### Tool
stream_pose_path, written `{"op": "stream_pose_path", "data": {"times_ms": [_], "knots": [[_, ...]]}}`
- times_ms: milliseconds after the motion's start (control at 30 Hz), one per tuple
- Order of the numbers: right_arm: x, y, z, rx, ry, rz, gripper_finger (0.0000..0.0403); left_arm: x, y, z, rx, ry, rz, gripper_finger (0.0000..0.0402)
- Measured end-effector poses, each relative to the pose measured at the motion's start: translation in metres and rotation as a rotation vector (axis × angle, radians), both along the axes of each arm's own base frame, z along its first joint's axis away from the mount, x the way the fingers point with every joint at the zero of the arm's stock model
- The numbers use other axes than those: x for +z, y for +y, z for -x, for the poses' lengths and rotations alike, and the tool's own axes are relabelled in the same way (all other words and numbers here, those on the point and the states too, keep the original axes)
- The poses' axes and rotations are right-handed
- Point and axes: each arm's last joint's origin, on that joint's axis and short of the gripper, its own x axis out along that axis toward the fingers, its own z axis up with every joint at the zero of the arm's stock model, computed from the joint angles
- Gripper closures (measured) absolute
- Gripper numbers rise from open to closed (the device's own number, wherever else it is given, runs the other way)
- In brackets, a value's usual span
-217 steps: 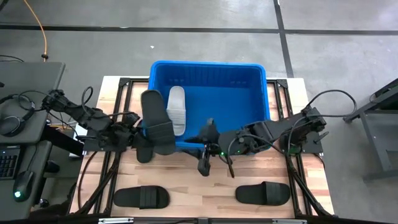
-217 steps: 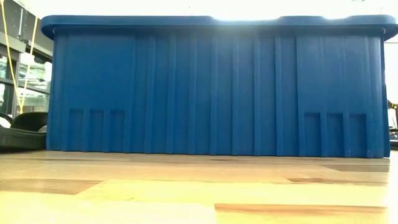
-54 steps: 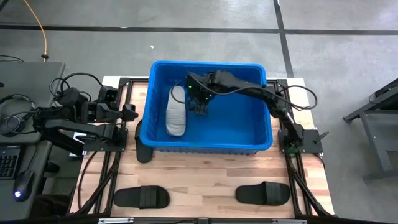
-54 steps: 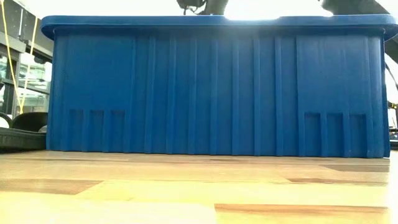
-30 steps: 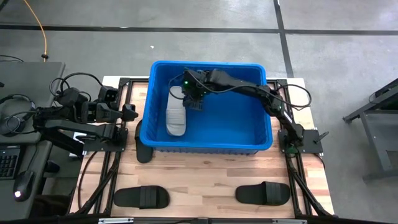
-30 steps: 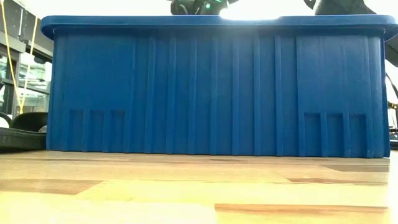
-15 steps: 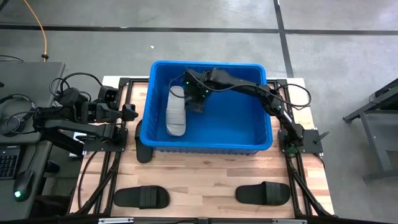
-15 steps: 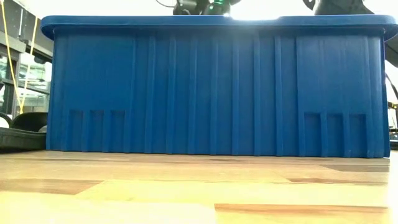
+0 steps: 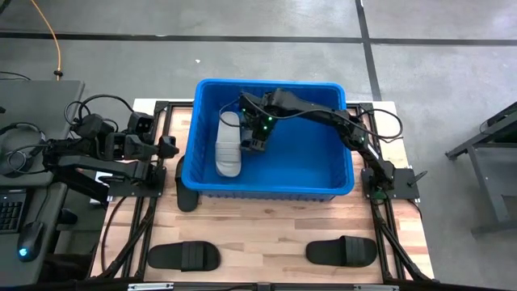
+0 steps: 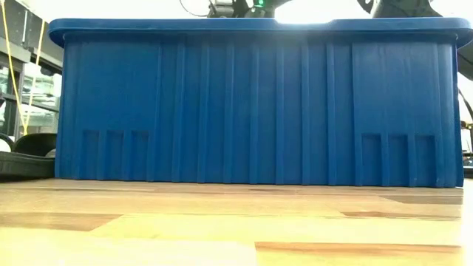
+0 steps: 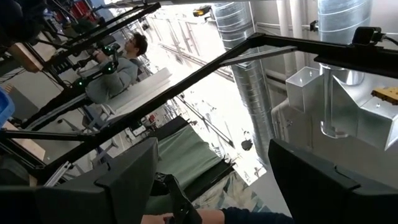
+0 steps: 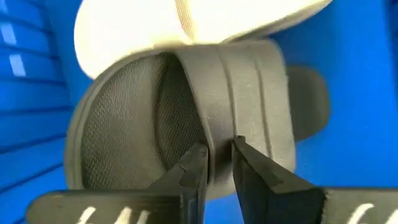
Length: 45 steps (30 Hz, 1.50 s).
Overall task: Pick and place slides into bin
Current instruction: Put the black slide into the blue bin, then stack the black slide on top of the black slide in the blue bin
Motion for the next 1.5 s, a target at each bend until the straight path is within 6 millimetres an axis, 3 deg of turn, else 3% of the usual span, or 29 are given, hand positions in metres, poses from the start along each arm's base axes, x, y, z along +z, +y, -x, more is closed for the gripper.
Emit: {"op": "stream_pose_path", "data": {"times_ms": [233, 467, 667, 967, 1167, 1367, 1500], "knots": [[-0.025, 0.013, 0.001, 0.072, 0.165, -0.087, 0.0344, 0.000, 0.000, 0.000, -0.012, 0.000, -0.005, 0.0106], [-0.044, 0.019, -0.009, 0.127, 0.186, -0.099, 0.0337, 0.000, -0.001, 0.000, -0.017, -0.004, -0.007, 0.0106], [-0.053, 0.016, -0.008, 0.163, 0.216, -0.165, 0.0323, 0.000, -0.001, 0.000, -0.017, -0.006, -0.007, 0.0106], [-0.053, -0.006, 0.000, 0.045, 0.254, -0.131, 0.0266, 0.000, 0.000, -0.001, -0.013, -0.002, -0.015, 0.0106], [-0.031, -0.018, 0.013, 0.000, 0.253, -0.090, 0.0265, -0.003, -0.001, -0.002, 0.005, 0.017, -0.070, 0.0106], [0.015, -0.030, 0.036, -0.111, 0.161, 0.002, 0.0265, -0.008, -0.001, -0.006, -0.007, 0.076, -0.093, 0.0106], [0.051, -0.026, 0.056, -0.147, 0.084, 0.009, 0.0265, -0.016, 0.000, -0.008, 0.016, 0.160, -0.078, 0.0106]]}}
